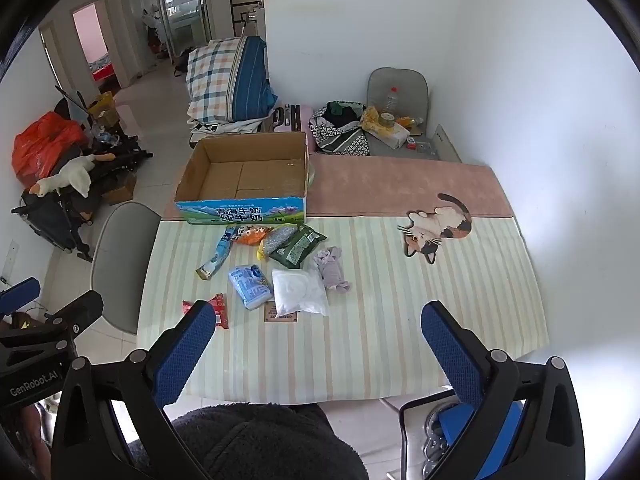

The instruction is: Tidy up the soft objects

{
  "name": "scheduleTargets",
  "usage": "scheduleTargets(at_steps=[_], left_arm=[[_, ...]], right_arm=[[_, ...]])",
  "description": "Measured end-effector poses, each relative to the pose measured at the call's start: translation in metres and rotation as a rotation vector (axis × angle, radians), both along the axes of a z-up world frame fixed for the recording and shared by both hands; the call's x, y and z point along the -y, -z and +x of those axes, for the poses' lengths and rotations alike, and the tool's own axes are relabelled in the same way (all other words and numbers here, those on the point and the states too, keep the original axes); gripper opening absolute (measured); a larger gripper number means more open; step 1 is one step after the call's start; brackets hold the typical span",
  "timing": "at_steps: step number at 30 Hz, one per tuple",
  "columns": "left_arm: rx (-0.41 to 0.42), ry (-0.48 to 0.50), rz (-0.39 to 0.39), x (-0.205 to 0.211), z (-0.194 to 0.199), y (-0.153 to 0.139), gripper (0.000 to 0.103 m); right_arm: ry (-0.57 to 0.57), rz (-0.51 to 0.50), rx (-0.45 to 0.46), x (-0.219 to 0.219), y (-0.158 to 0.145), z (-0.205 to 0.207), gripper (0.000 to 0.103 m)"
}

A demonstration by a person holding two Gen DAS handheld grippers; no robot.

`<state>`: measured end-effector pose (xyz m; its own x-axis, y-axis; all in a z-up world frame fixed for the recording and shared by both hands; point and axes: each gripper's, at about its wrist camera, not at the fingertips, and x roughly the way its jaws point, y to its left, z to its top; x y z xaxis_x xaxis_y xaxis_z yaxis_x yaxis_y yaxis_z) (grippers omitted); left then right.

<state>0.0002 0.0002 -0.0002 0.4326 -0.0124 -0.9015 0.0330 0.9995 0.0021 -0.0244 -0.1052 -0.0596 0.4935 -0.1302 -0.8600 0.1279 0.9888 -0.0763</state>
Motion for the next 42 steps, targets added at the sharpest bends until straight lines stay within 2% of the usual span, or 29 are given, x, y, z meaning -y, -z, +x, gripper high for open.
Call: scheduleTargets(at_steps=[15, 42], left_arm=[[0.009, -0.009, 0.002, -0.001, 0.006, -0.005, 0.103], [0.035, -0.029, -0.015, 0.011, -0.013, -0.009, 0.103]], right_arm=[[-0.003, -0.009, -0.011, 0.004, 0.001, 0.002, 0.103], [-0.024, -0.024, 0.011, 0.01, -0.016, -0.001, 0.103]])
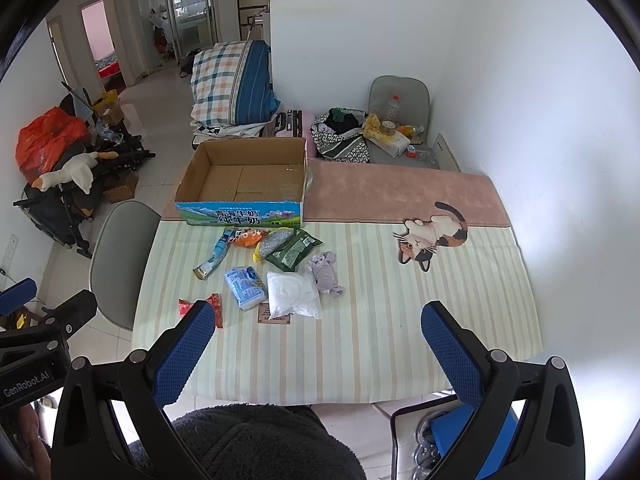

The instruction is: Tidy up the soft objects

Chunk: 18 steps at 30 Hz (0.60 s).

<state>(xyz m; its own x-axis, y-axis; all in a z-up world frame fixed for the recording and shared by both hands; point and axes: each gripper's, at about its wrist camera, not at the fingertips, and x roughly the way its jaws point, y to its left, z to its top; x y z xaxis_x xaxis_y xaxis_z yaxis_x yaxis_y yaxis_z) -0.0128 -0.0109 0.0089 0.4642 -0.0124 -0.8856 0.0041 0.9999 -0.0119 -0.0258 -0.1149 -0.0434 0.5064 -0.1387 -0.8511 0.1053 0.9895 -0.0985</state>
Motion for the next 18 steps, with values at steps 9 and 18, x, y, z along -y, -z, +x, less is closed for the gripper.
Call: scheduleTargets(at_steps=[9, 18], left_arm=[[0.015, -0.011, 0.002, 0.0026, -0.0027, -0.0042, 0.103], [0.018, -0.012, 0.005, 0.0021, -0.0039, -0.003, 0.103]], right_arm=[[-0.015, 0.0, 0.012, 0.0005, -0.0007, -0.0039, 0.103], [-0.016, 0.002, 0.018, 0.0007, -0.0023, -0.0058, 0.103]])
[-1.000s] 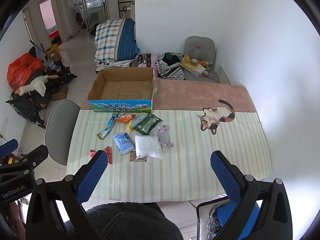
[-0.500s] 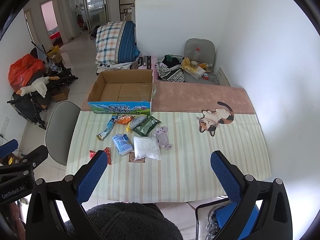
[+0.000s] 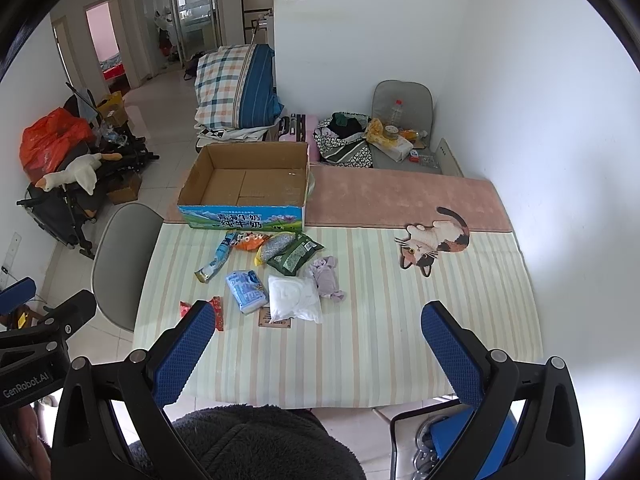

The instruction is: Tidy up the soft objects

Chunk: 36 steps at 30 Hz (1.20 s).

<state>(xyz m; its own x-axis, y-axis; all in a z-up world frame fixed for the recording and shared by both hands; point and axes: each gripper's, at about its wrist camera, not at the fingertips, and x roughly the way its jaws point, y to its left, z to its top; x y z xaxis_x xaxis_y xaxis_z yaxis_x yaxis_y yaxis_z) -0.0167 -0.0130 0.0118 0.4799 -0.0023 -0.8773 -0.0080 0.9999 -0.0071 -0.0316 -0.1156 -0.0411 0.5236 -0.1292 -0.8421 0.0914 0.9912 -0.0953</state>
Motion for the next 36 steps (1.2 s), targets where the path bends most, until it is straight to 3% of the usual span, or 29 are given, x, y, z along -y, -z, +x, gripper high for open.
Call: scheduleTargets(at_steps=[36], left_arm=[[0.0, -0.021, -0.008, -0.02, 0.008, 0.003, 0.103]], right_arm=[[-0.027, -0.005, -0.001, -0.017, -0.001, 0.012, 0.103]])
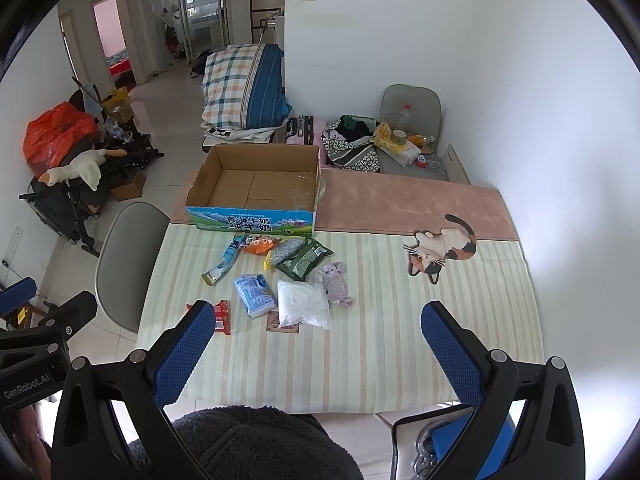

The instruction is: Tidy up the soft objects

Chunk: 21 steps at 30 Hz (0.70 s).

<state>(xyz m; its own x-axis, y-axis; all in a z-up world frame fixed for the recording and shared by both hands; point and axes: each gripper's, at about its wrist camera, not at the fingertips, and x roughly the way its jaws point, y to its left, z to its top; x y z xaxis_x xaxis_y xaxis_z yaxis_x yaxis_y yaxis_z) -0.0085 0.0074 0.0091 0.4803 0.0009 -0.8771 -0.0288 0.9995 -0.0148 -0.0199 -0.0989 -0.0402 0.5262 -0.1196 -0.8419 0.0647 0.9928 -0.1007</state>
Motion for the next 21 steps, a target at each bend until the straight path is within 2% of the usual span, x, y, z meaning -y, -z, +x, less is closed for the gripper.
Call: scheduleTargets(at_steps=[5, 9, 11, 14, 17, 19, 21], left_arm=[[0.0, -0.03, 0.005, -0.011, 0.012, 0.012, 0.103], [-0.059, -0.075, 0.003, -0.026, 0.051, 0.048, 0.103], [-0.111, -0.092, -0.009, -0.033, 0.072, 0.075, 0.103], [-0.242, -0.109, -0.04, -0.04, 0.107, 0.131, 0.103], [-0.382, -0.141, -0.095, -0.044, 0.135, 0.197, 0.103], [-0.442, -0.151, -0.125, -0.041, 0.151, 0.232, 0.103], [-0.488, -0.14, -0.129, -0.031, 0.165, 0.261, 0.096]], right_arm=[[0.004, -0.004, -0.001, 0.0, 0.008, 0.006, 0.103], [0.019, 0.009, -0.034, 0.014, 0.035, 0.037, 0.103], [0.037, 0.011, -0.105, 0.026, 0.064, 0.063, 0.103], [0.023, 0.038, -0.222, 0.041, 0.12, 0.101, 0.103], [0.021, 0.022, -0.366, 0.05, 0.192, 0.139, 0.103], [0.021, 0.038, -0.456, 0.054, 0.235, 0.16, 0.103], [0.017, 0.093, -0.561, 0.054, 0.287, 0.18, 0.103]])
